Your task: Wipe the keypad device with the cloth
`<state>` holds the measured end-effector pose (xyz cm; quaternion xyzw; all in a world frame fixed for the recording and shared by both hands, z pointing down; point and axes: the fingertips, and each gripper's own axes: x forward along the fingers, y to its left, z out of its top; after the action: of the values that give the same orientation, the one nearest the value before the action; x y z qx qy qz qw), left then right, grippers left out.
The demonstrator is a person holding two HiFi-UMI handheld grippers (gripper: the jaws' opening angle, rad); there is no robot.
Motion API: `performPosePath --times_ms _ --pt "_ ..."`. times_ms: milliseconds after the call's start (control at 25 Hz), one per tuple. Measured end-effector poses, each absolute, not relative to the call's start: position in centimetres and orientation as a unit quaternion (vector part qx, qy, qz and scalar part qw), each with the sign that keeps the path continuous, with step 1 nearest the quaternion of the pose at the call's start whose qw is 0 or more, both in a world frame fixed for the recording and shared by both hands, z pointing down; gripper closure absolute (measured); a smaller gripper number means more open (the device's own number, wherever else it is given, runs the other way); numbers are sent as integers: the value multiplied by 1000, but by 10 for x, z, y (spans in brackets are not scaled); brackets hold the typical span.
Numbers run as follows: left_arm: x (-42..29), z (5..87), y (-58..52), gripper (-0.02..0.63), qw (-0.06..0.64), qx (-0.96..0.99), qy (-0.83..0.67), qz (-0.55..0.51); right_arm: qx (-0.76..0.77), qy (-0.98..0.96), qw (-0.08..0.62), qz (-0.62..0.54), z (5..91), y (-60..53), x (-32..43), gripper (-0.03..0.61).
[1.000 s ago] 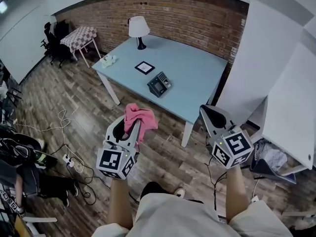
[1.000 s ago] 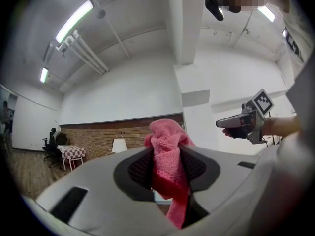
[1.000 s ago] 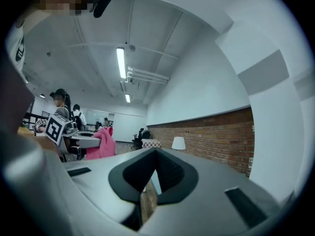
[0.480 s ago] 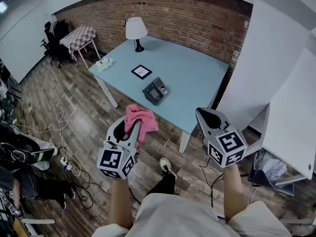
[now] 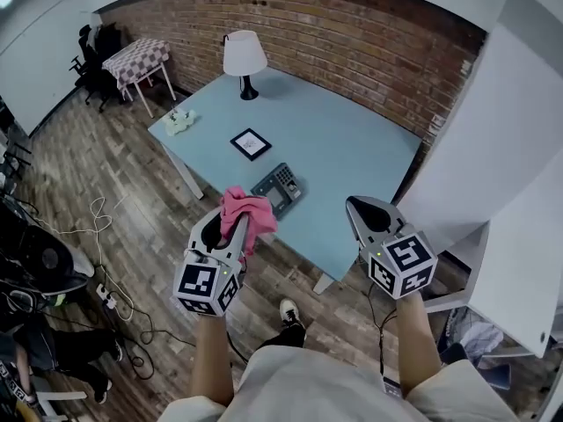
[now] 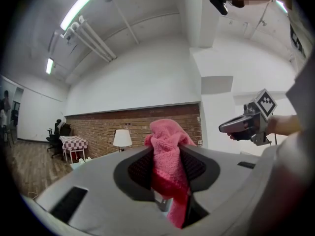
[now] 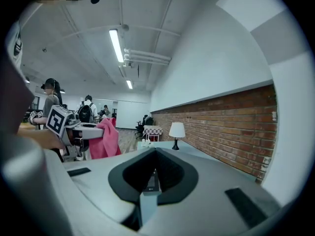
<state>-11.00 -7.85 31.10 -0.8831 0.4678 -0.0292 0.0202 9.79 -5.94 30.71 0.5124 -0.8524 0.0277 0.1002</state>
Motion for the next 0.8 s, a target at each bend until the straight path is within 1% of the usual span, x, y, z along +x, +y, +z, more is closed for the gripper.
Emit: performPosePath --times_ms 280,640,800 --pt "-118 356 -171 456 13 -874 481 -71 499 -858 113 43 328 -140 88 561" --pt "-101 417 -243 456 -17 -879 464 -108 488 -860 131 70 367 -206 79 561" --pt "-93 454 -260 456 -31 -877 458 -139 470 -865 163 69 392 -226 71 561"
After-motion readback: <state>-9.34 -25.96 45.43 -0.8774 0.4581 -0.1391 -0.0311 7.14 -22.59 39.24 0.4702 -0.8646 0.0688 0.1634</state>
